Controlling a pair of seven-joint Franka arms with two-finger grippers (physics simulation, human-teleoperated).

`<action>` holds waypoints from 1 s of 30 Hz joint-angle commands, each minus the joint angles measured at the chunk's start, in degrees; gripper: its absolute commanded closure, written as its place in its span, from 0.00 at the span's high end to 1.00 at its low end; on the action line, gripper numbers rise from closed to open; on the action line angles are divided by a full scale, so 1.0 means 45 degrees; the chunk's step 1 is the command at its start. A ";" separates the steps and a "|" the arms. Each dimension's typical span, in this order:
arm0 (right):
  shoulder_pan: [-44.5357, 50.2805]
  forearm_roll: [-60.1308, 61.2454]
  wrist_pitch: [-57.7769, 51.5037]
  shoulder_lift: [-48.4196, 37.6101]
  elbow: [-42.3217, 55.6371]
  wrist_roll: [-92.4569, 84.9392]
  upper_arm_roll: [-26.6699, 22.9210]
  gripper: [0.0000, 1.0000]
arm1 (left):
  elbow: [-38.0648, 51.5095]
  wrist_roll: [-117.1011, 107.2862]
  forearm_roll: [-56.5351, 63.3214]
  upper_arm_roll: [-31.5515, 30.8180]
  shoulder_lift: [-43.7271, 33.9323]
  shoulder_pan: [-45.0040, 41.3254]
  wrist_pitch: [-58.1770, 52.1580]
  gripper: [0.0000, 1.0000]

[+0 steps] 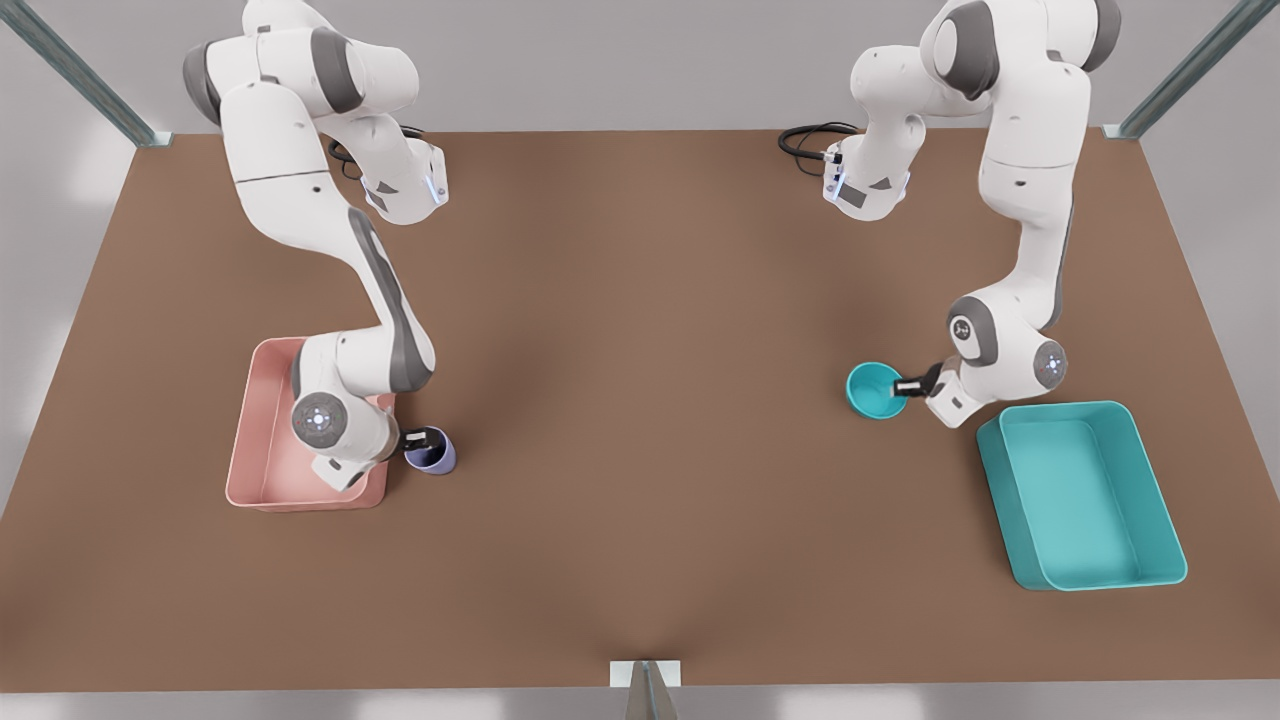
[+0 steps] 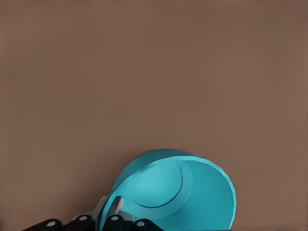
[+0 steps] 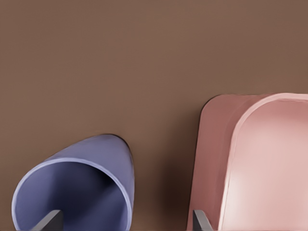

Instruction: Put the bowls and cups in different boxes

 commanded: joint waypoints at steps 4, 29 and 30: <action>0.0023 -0.0005 0.0295 0.0290 -0.0021 0.0470 -0.0001 1.00 | 0.4558 0.0375 0.1925 0.1241 -0.0885 0.0009 -0.4976 0.21; -0.2105 -0.0005 -0.3551 -0.1975 0.2206 -0.4099 -0.0138 0.21 | 0.9854 0.0745 0.3683 0.2081 0.2555 0.3721 -0.3977 1.00; -0.2593 -0.0005 -0.3767 -0.1995 0.2187 -0.4608 -0.0138 0.21 | 0.9757 -0.0424 0.4230 0.2062 0.1207 0.2804 -0.6145 1.00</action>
